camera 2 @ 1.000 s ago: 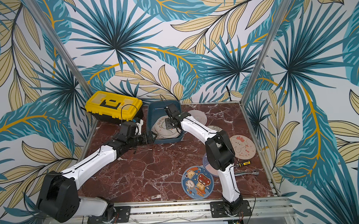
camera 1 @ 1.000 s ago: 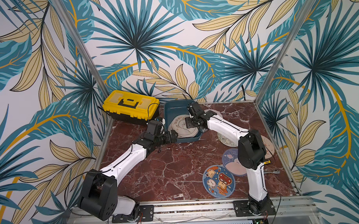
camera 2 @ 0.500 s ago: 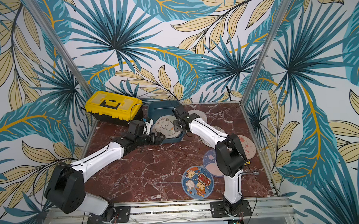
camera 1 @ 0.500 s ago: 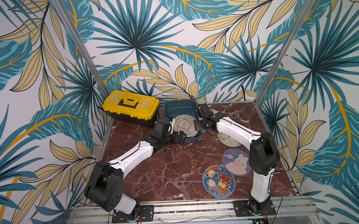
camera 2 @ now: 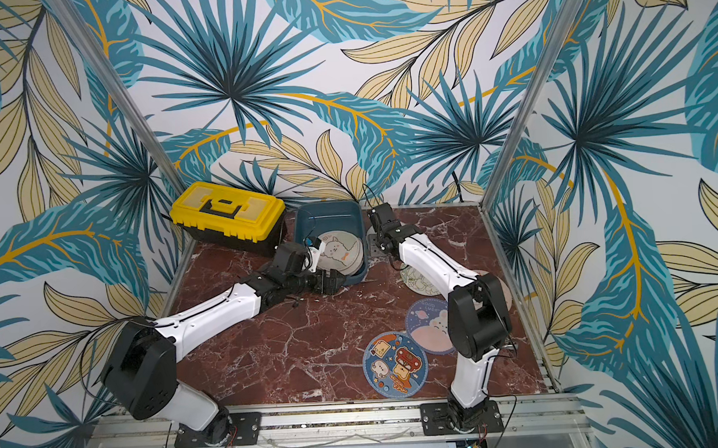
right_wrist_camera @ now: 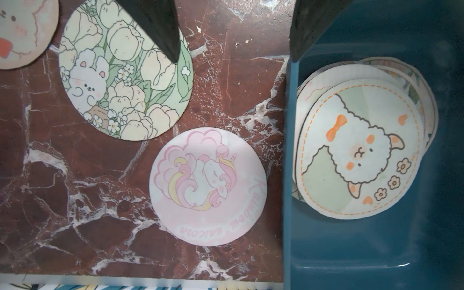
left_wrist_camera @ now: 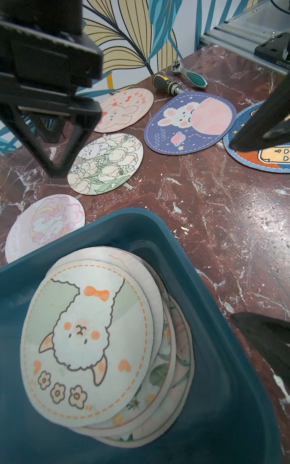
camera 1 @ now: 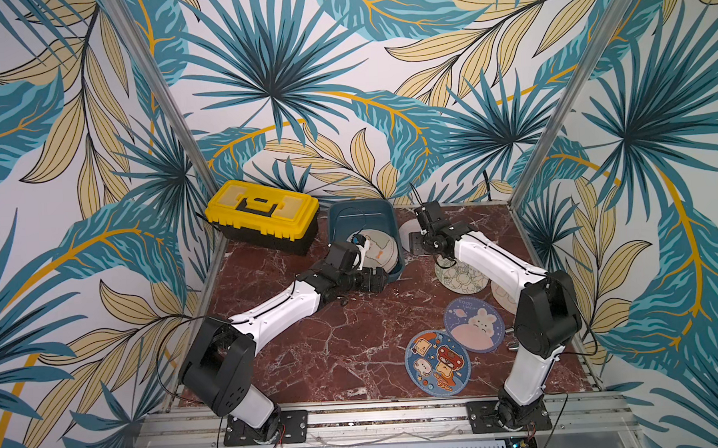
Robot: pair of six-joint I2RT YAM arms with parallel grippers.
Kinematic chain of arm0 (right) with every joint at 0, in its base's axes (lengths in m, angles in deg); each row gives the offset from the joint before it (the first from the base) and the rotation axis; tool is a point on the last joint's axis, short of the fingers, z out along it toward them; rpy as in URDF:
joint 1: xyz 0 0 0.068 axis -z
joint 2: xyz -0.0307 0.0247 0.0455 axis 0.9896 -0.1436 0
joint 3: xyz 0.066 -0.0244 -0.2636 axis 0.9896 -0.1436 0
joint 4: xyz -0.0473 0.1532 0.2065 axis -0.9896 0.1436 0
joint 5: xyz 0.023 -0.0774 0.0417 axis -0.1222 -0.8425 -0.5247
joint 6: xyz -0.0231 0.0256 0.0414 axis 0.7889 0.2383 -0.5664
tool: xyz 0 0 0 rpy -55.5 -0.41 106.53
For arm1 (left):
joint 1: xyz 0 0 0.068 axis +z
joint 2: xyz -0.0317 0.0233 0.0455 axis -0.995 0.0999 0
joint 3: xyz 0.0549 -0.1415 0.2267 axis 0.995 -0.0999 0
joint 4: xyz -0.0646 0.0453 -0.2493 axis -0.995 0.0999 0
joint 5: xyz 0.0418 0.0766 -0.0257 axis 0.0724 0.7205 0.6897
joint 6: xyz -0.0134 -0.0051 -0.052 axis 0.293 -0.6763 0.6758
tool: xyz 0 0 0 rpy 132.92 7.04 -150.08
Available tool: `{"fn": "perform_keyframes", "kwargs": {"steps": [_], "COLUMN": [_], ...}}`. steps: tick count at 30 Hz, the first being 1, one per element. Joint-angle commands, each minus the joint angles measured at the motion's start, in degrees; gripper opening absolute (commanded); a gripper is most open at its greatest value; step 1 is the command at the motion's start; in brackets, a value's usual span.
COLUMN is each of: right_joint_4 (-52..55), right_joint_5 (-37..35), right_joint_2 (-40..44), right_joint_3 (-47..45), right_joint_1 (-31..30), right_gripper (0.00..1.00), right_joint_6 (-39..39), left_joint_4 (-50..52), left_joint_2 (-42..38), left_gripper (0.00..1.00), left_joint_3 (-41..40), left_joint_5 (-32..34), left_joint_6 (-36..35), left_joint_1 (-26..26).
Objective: Put the coasters into the storage box
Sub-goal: Pick up the coaster from the center of the board.
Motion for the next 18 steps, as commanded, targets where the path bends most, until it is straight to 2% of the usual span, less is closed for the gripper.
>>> {"fn": "perform_keyframes", "kwargs": {"steps": [1,11,18], "right_joint_4": [-0.18,-0.35,1.31], "right_joint_5": [1.99,3.63,2.18], "right_joint_2": [-4.59,-14.96,-21.06], "right_joint_3": [2.45,11.43,17.16], "right_joint_1": [1.68,6.34,9.16], "right_gripper": [0.72,0.87,0.91], "right_joint_6": [-0.17,-2.00,-2.62], "left_joint_4": [-0.83,-0.71,-0.73], "left_joint_2": [0.05,-1.14,-2.93], "left_gripper": [1.00,1.00,1.00], "left_joint_3": [2.88,2.14,1.19], "left_joint_5": [1.73,3.67,5.30], "left_joint_6": [-1.02,-1.43,-1.86], "left_joint_1": [-0.15,-0.15,-0.15]}}
